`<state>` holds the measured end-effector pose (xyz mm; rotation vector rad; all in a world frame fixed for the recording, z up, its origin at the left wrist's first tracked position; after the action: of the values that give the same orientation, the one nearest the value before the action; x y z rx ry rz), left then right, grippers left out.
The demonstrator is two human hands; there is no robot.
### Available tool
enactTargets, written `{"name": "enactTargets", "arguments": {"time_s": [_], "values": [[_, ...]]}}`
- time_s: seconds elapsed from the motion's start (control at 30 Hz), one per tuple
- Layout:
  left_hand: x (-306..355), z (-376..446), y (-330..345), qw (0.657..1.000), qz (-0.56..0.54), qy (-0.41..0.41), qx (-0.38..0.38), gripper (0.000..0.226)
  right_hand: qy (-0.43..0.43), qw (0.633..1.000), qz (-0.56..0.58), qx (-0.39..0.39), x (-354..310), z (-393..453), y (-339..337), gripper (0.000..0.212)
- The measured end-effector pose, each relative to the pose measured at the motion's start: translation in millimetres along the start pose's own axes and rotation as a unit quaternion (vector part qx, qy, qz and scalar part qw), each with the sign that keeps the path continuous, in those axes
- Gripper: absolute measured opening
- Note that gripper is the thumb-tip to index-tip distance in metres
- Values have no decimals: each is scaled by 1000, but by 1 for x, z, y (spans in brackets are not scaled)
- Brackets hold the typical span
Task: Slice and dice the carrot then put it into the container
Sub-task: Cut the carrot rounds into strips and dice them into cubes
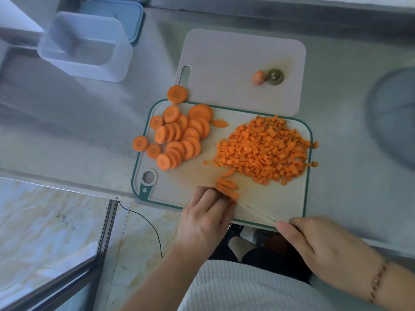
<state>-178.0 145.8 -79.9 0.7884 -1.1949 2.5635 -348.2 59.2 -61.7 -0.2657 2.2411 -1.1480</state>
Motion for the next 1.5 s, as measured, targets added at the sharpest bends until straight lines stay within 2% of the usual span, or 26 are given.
{"name": "enactTargets", "arguments": {"time_s": [0.13, 0.27, 0.47, 0.73, 0.87, 1.07, 1.3, 1.4, 1.5], "values": [[2, -1, 1, 1000, 0, 16, 3, 4, 1, 999, -35, -27, -17, 9, 5, 68], [5, 0, 1, 1000, -3, 27, -3, 2, -11, 1000, -6, -10, -32, 26, 11, 70], [4, -3, -2, 998, 32, 30, -39, 16, -5, 999, 31, -7, -18, 9, 0, 60], [3, -2, -7, 999, 23, 27, -18, 18, -23, 999, -21, -15, -32, 14, 13, 69], [2, -3, -6, 999, 25, 23, -28, 17, -27, 999, 15, -14, -40, 18, 15, 64], [0, -4, -10, 999, 39, 16, -13, 18, 1, 998, 59, -5, -18, -4, 8, 63], [-1, -4, -9, 999, 30, 40, -18, 13, -22, 1000, 4, -11, -34, 7, 18, 66], [-1, -3, -9, 998, 29, 45, -20, 10, -22, 999, 36, -6, -36, 12, 20, 65], [1, -1, -8, 996, 28, 76, -47, 7, 18, 993, 113, 14, -26, 1, 7, 64]]}}
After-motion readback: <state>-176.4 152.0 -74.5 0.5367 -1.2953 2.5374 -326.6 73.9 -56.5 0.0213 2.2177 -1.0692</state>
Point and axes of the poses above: each hand's wrist, its own z-axis towards the middle knuckle, its own y-axis out of the palm, x = y × z, the point moved 8 cm from there along z, towards the middle knuckle, and after that the axes turned 15 degrees about x, right-handed, at the moved point
